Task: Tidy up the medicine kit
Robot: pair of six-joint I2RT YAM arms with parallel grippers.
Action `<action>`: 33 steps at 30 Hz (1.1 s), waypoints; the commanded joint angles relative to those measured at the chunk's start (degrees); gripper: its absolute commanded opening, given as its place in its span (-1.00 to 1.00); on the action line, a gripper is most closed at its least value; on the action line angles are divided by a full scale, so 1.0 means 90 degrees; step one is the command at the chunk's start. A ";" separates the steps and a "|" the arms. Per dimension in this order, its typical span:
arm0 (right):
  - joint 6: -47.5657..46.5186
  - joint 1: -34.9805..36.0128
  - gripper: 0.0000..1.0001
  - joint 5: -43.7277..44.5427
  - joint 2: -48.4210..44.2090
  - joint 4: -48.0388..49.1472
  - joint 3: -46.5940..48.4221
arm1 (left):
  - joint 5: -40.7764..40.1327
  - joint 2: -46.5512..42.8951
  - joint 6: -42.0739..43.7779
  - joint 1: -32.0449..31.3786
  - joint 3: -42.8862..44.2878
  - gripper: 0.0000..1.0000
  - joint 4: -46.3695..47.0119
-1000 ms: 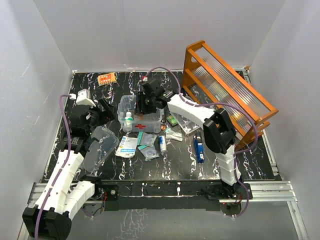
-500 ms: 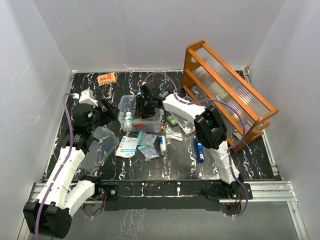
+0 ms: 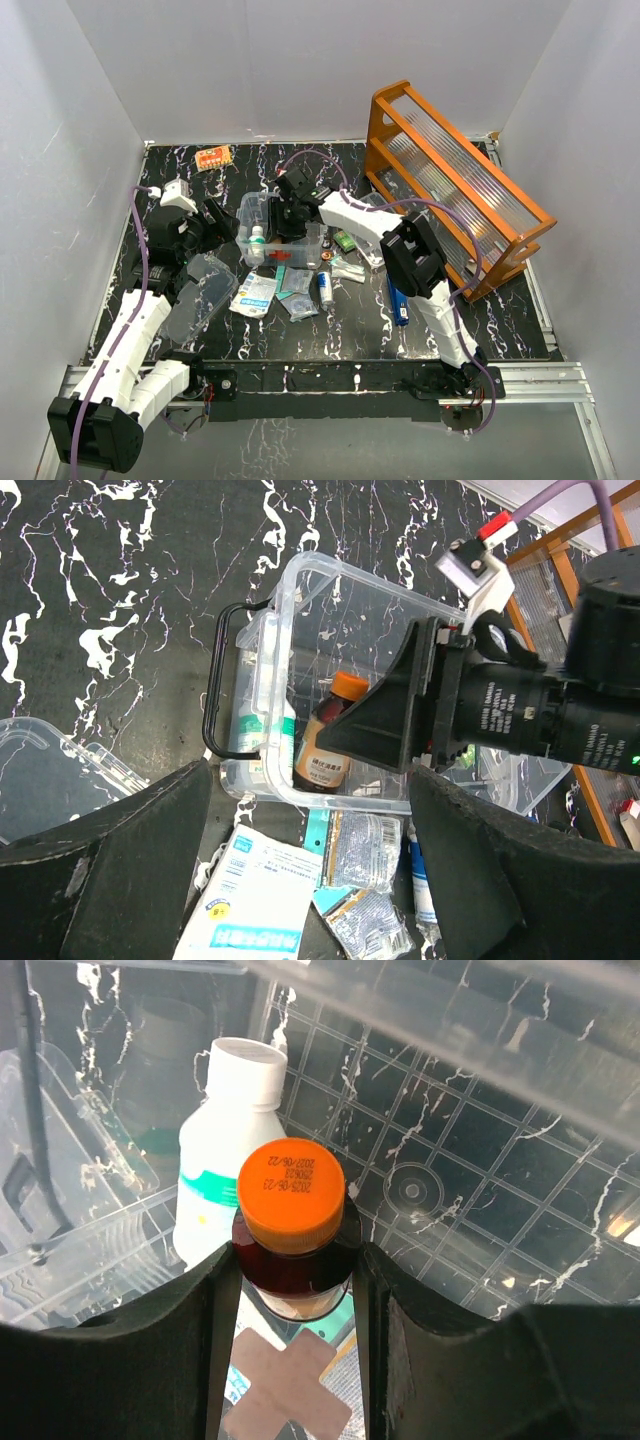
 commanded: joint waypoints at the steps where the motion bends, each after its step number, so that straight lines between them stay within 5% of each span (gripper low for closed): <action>1: -0.0040 0.0158 -0.14 0.0272 -0.0053 0.0137 0.0251 | 0.0071 -0.0062 0.0043 -0.0005 0.0120 0.55 0.0008; 11: -0.0144 0.0220 0.17 0.0610 -0.0174 0.0173 0.0086 | 0.0042 -0.0072 0.0056 -0.0005 0.0121 0.55 -0.0002; 24: 0.0354 0.0269 -0.07 0.0174 -0.0357 0.0538 -0.0270 | 0.0051 -0.0068 0.0056 -0.0004 0.0124 0.55 -0.0031; 33: 0.0364 0.0265 0.27 0.1047 -0.1120 0.0622 -0.0367 | 0.0100 -0.0101 0.0094 -0.0005 0.0302 0.58 -0.0270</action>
